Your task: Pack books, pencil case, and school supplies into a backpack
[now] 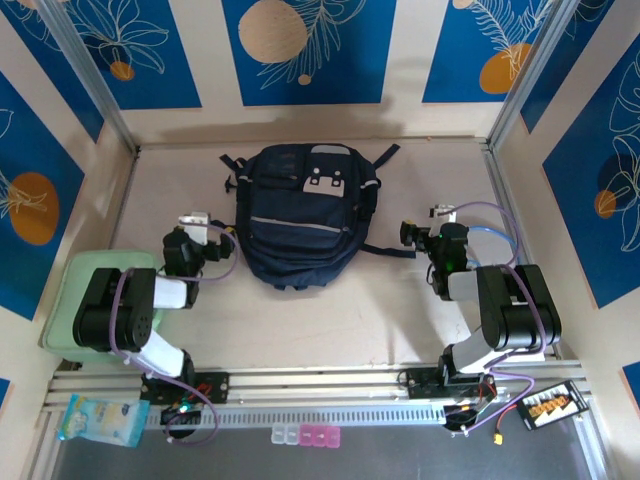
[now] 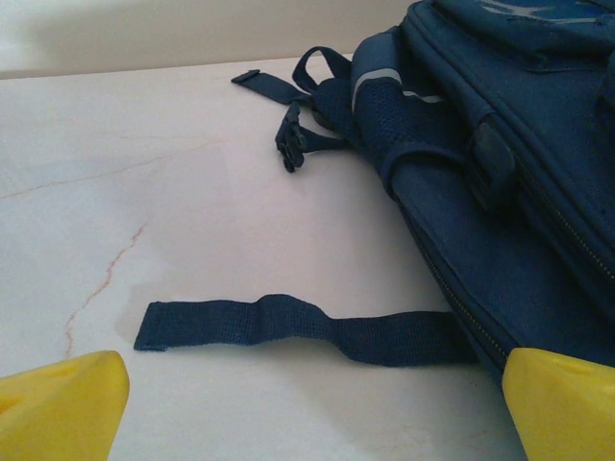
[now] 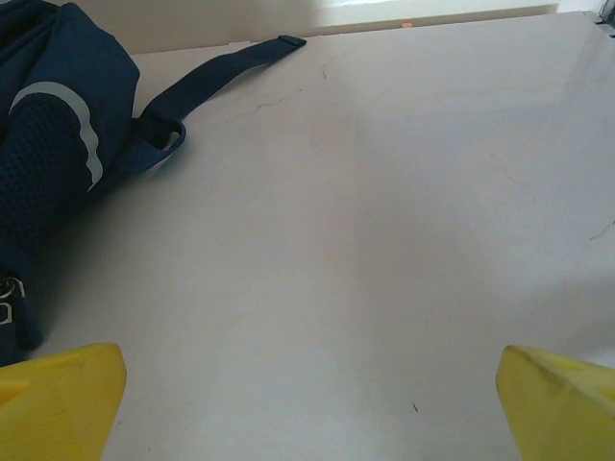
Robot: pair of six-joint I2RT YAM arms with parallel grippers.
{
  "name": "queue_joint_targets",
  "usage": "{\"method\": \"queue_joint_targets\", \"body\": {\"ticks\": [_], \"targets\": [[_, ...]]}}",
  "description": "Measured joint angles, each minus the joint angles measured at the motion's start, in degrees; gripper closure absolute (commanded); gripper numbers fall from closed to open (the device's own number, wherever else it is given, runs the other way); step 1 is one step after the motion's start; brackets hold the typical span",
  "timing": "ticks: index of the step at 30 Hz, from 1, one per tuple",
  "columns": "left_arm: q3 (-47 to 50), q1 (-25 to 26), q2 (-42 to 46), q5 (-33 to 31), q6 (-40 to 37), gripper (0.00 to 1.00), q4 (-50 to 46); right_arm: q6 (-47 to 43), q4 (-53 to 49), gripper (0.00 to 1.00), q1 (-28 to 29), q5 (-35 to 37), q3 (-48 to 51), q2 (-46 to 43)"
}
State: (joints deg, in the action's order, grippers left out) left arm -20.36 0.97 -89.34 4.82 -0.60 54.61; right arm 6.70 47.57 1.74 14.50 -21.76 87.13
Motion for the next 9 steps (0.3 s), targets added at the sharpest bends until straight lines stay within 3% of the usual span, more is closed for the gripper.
{"method": "queue_joint_targets", "body": {"ticks": [9], "targets": [[-0.7, 0.2, 0.0, 0.5, -0.9, 0.00, -1.6, 0.0, -0.3, 0.01, 0.0, 0.0, 0.0, 0.0]]}}
